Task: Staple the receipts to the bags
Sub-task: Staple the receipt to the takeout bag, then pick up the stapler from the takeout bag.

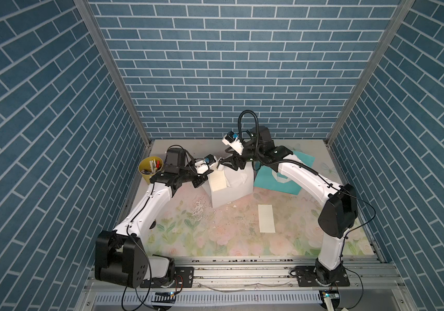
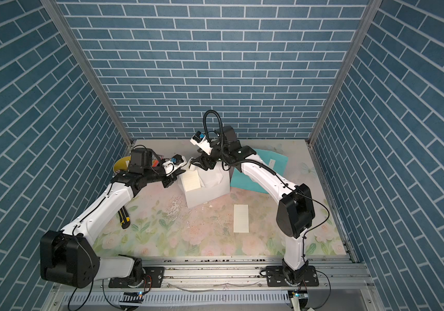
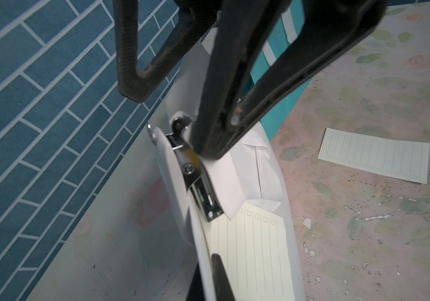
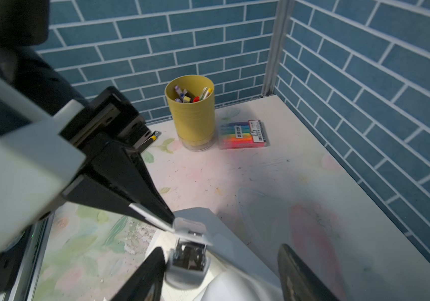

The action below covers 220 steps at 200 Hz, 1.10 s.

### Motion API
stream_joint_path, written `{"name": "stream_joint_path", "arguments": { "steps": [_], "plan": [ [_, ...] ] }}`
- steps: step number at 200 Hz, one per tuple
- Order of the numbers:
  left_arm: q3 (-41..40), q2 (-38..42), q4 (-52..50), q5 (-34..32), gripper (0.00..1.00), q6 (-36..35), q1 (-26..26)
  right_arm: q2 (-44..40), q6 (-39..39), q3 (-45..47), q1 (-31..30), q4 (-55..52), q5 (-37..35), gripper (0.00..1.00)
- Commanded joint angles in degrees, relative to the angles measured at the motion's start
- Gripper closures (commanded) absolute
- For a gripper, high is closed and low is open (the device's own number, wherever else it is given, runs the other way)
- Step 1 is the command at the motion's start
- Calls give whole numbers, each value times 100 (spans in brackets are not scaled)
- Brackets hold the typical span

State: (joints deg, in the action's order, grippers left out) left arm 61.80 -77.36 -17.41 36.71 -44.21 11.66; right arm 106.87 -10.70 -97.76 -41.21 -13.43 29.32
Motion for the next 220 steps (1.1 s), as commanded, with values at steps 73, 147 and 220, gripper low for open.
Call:
{"name": "stream_joint_path", "arguments": {
  "steps": [73,147,220],
  "plan": [
    [-101,16,-27,-11,100,-9,30,-31,2307,920,-618,1646,-1590,68],
    [22,2,-134,-172,100,-36,25,-926,2364,1582,-441,3239,-1789,100],
    [1306,-645,-1565,-632,100,-1077,-5,-2564,2063,2000,210,749,-2889,100]
  ]
}}
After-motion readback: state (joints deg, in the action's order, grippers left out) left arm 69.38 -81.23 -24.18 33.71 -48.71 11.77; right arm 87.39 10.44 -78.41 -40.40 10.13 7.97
